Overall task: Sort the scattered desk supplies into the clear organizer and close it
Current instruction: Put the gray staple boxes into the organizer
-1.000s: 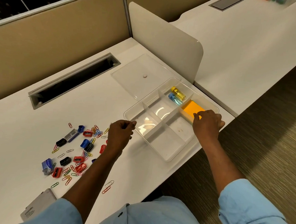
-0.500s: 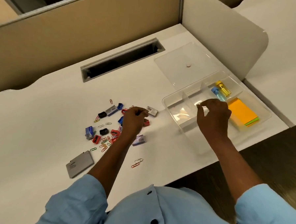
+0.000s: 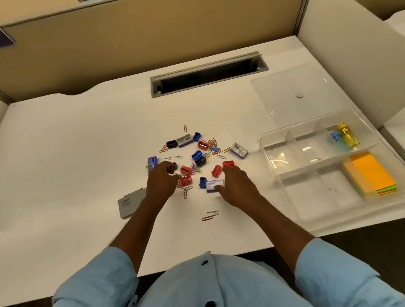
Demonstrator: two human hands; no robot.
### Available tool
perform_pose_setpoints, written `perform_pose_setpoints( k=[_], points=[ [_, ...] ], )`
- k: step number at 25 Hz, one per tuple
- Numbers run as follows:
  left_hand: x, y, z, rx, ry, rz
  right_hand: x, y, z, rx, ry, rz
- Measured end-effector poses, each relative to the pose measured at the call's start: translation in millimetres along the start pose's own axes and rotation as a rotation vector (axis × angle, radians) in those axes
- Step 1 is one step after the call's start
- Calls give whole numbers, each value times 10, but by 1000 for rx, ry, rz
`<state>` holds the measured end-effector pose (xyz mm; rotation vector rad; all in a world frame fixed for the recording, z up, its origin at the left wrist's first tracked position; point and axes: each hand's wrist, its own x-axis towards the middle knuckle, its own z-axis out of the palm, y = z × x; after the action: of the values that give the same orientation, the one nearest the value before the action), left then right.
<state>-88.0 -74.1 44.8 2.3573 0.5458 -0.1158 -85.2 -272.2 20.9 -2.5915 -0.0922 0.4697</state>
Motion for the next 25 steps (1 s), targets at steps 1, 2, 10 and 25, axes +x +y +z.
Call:
perform_pose_setpoints(
  k=[1,2,10,25],
  points=[
    [4,-89,-40,82,-11,-6,12,-39,97,-39,-25,15],
    [12,-185,-93,158,-19,-9,19,-76,185,-82,-34,11],
    [25,-854,-517,243,4,-123,-27,-199,479,-280,66,24],
    [23,-1223,-807,446,-170,69,-228,-617,372,-104,150,-106]
  ],
)
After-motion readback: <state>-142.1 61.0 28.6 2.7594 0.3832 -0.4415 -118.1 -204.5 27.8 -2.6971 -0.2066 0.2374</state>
